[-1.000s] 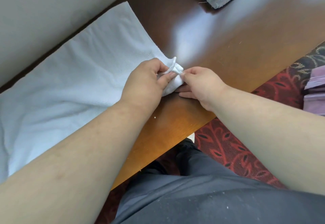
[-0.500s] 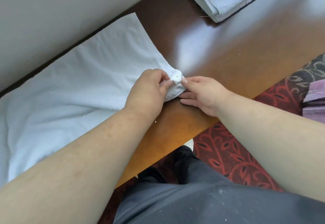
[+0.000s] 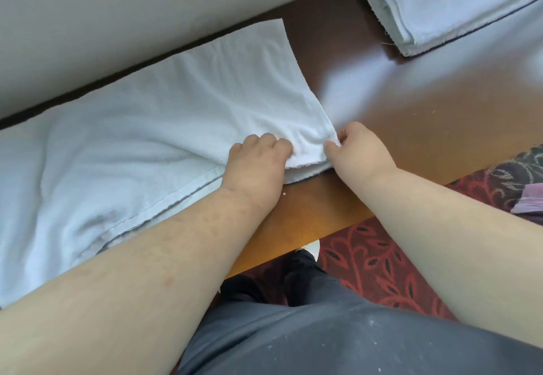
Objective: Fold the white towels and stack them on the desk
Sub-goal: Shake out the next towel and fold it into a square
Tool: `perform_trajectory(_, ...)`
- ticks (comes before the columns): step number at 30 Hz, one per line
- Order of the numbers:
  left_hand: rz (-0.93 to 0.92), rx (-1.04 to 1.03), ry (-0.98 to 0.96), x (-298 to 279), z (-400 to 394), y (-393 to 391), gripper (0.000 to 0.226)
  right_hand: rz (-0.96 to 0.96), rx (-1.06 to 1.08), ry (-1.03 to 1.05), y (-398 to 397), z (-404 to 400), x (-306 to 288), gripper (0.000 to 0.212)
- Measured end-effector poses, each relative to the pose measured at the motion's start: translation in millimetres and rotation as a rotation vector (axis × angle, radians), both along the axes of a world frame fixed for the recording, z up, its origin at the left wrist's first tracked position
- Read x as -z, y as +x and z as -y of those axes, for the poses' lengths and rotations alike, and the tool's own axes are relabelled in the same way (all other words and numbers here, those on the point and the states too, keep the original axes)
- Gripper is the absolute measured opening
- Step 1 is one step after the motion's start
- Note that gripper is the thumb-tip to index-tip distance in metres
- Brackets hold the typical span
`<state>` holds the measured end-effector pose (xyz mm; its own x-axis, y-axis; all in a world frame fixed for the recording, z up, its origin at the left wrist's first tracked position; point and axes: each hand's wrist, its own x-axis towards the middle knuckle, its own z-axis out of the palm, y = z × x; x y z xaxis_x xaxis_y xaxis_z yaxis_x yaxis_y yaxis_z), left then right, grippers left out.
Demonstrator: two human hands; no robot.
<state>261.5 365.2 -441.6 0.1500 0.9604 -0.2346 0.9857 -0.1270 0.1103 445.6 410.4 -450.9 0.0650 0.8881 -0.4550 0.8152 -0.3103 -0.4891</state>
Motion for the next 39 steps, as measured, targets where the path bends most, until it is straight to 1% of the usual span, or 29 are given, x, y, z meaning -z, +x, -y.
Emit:
perform_trajectory(1, -0.020, 0.005, 0.005, -0.5, 3.4, -3.5, 0.048, 0.035, -0.010, 0.003, -3.8, -0.4, -1.5, 0.018)
perform_trajectory(2, -0.028, 0.010, 0.014, -0.4, 7.2, -6.9, 0.050, 0.084, -0.030, 0.039, -8.7, -0.5, -3.3, 0.027)
perform_trajectory(4, 0.016, 0.022, 0.021, 0.1, 13.8, -13.5, 0.050, 0.212, -0.167, 0.231, -26.5, 1.4, -9.7, 0.052)
perform_trajectory(5, 0.067, 0.034, 0.010, 0.1, 15.9, -16.8, 0.048, 0.212, -0.267, 0.354, -40.1, 3.3, -14.3, 0.061)
perform_trajectory(6, 0.117, 0.045, -0.005, 0.3, 17.8, -21.1, 0.046, 0.156, -0.374, 0.432, -55.9, 5.7, -19.3, 0.066)
perform_trajectory(7, 0.148, 0.049, -0.015, 0.0, 19.9, -26.2, 0.042, 0.082, -0.478, 0.431, -73.1, 7.4, -23.7, 0.069)
perform_trajectory(8, 0.158, 0.044, -0.012, 0.0, 23.5, -33.3, 0.040, 0.042, -0.565, 0.363, -89.8, 7.1, -25.9, 0.070)
perform_trajectory(9, 0.168, 0.031, 0.003, 0.9, 29.8, -42.6, 0.040, 0.057, -0.634, 0.260, -104.5, 5.3, -27.3, 0.067)
perform_trajectory(11, 0.240, 0.005, 0.051, 3.3, 50.0, -65.7, 0.046, 0.236, -0.721, 0.043, -125.8, -5.7, -29.3, 0.055)
perform_trajectory(12, 0.304, -0.019, 0.072, 2.8, 63.9, -79.7, 0.047, 0.333, -0.731, -0.027, -133.4, -11.6, -32.1, 0.049)
perform_trajectory(14, 0.410, -0.153, 0.143, -3.5, 93.4, -115.7, 0.046, 0.514, -0.748, -0.030, -149.9, -19.7, -40.7, 0.040)
perform_trajectory(16, 0.411, -0.377, 0.250, -11.5, 121.5, -159.2, 0.041, 0.643, -0.772, 0.103, -178.1, -19.2, -49.3, 0.038)
perform_trajectory(17, 0.394, -0.504, 0.295, -15.0, 134.4, -181.2, 0.040, 0.619, -0.770, 0.169, -197.9, -14.3, -52.3, 0.037)
perform_trajectory(19, 0.371, -0.749, 0.360, -20.6, 157.3, -223.0, 0.039, 0.399, -0.825, 0.227, -246.9, 6.9, -56.9, 0.038)
perform_trajectory(21, 0.367, -0.955, 0.396, -23.2, 172.6, -259.4, 0.040, 0.190, -0.981, 0.208, -297.8, 38.0, -58.4, 0.040)
perform_trajectory(22, 0.384, -1.045, 0.405, -22.7, 176.7, -276.0, 0.041, 0.128, -1.054, 0.202, -321.0, 53.8, -57.5, 0.040)
perform_trajectory(24, 0.460, -1.223, 0.390, -17.1, 177.9, -309.8, 0.049, 0.030, -1.138, 0.221, -362.0, 77.8, -54.3, 0.038)
perform_trajectory(25, 0.515, -1.323, 0.355, -13.4, 175.5, -327.4, 0.056, -0.018, -1.150, 0.233, -380.6, 85.8, -53.2, 0.037)
perform_trajectory(27, 0.661, -1.496, 0.243, -5.3, 166.2, -360.0, 0.075, -0.107, -1.136, 0.261, -417.2, 92.2, -54.4, 0.034)
perform_trajectory(28, 0.730, -1.545, 0.186, -0.7, 161.3, -373.2, 0.081, -0.133, -1.123, 0.277, -437.2, 91.3, -55.9, 0.033)
perform_trajectory(29, 0.773, -1.574, 0.140, 3.5, 157.1, -384.1, 0.082, -0.146, -1.112, 0.294, -458.1, 88.6, -57.7, 0.033)
perform_trajectory(30, 0.788, -1.588, 0.107, 7.8, 153.5, -393.0, 0.076, -0.153, -1.106, 0.311, -479.4, 84.0, -58.8, 0.033)
perform_trajectory(33, 0.804, -1.515, 0.095, 20.6, 146.9, -412.4, 0.033, -0.108, -1.137, 0.344, -539.8, 66.2, -59.3, 0.043)
perform_trajectory(34, 0.817, -1.477, 0.122, 24.0, 145.4, -415.9, 0.022, -0.048, -1.167, 0.324, -557.7, 60.6, -58.5, 0.049)
perform_trajectory(36, 0.857, -1.407, 0.251, 30.0, 142.4, -417.2, 0.015, 0.161, -1.238, 0.252, -588.3, 52.7, -56.0, 0.063)
perform_trajectory(37, 0.880, -1.374, 0.324, 30.6, 141.6, -415.6, 0.012, 0.278, -1.274, 0.209, -600.4, 50.6, -55.6, 0.066)
perform_trajectory(38, 0.918, -1.344, 0.377, 30.7, 141.6, -413.7, 0.009, 0.378, -1.316, 0.170, -609.3, 49.4, -55.9, 0.062)
perform_trajectory(39, 0.976, -1.324, 0.397, 29.8, 142.1, -412.0, 0.007, 0.448, -1.354, 0.146, -614.6, 48.0, -57.2, 0.051)
